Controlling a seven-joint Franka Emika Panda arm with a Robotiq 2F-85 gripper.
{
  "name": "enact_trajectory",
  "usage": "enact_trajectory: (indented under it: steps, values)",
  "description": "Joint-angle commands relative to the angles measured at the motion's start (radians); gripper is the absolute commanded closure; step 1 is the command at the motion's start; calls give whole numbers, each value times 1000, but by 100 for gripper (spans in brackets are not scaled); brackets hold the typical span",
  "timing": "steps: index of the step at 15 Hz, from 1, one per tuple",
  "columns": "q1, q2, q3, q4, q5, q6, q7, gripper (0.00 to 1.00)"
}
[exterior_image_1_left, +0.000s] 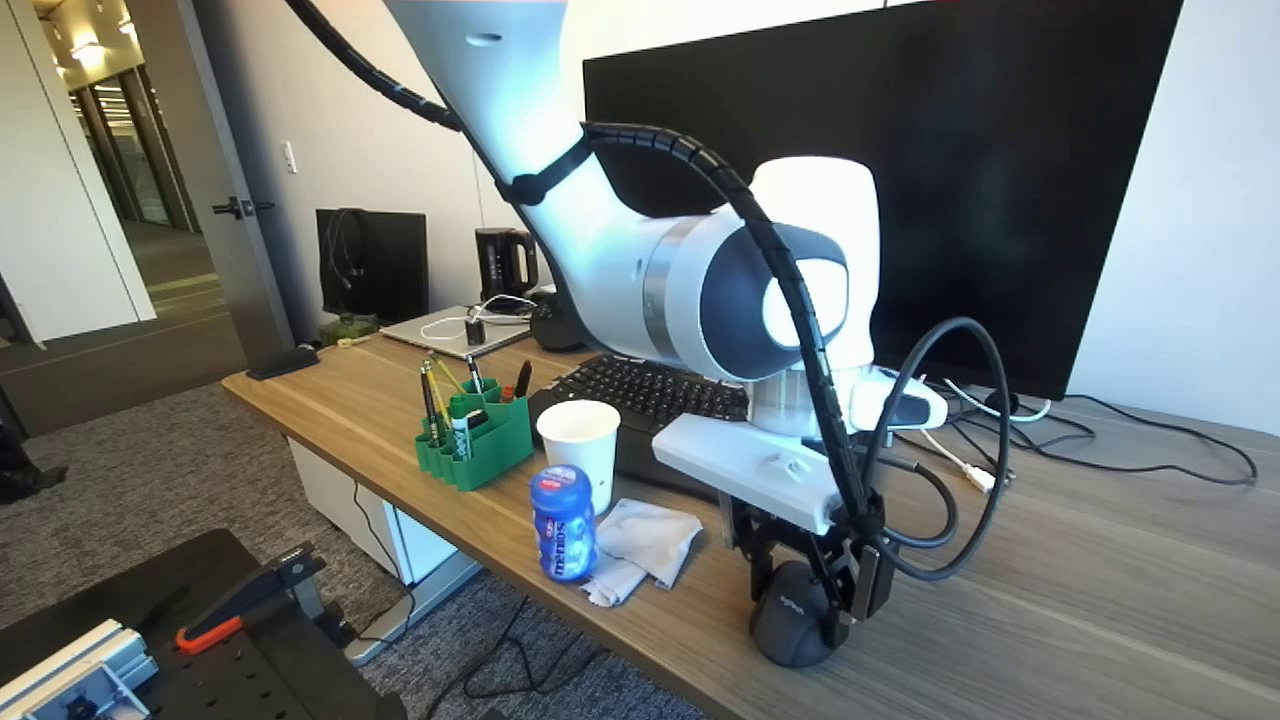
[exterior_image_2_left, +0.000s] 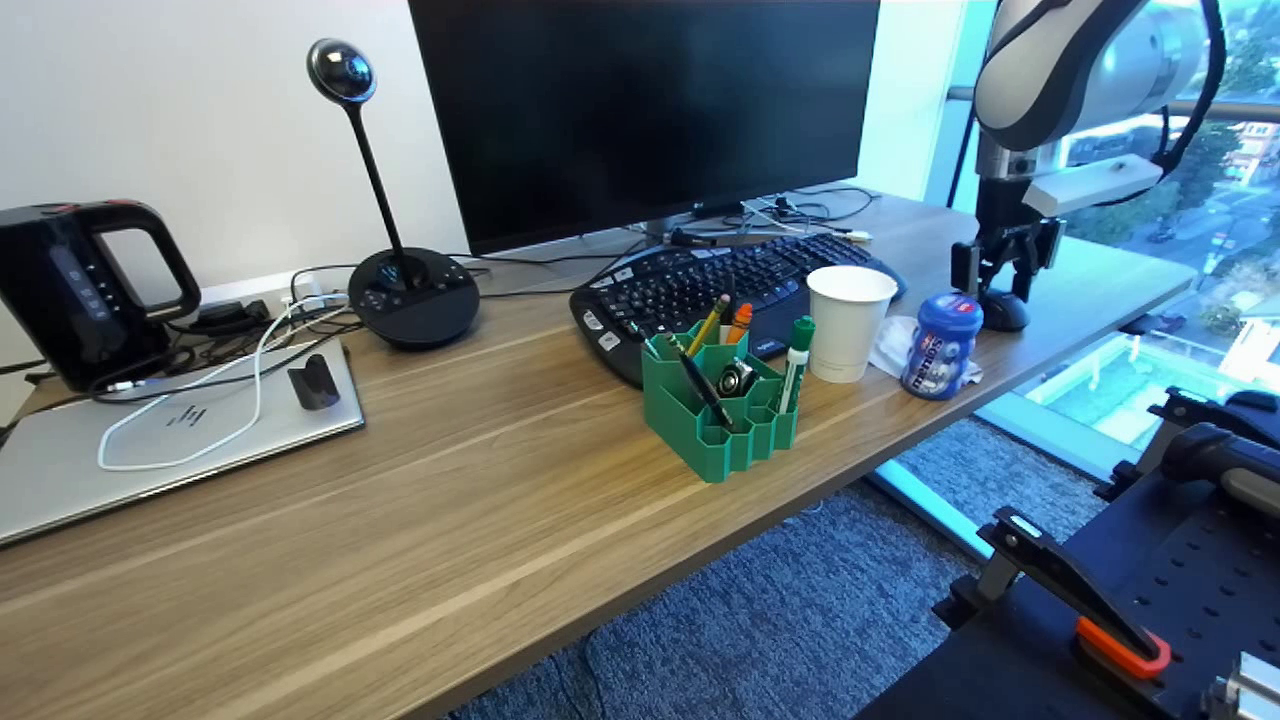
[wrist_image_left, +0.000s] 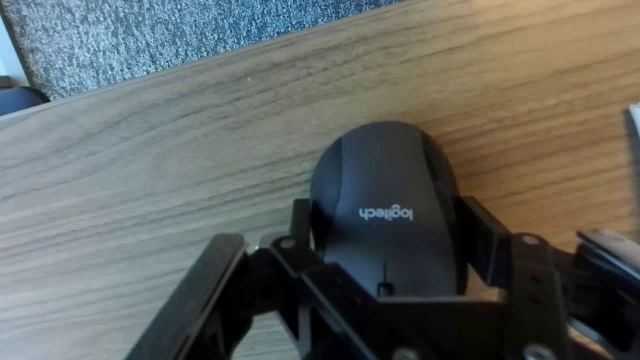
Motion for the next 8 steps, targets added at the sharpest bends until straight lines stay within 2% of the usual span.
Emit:
enact_trajectory:
  steps: [1, 8]
  values:
    - [15, 15, -16, 24, 9, 8, 16, 56]
    - [16, 17, -17, 27, 8, 7, 19, 58]
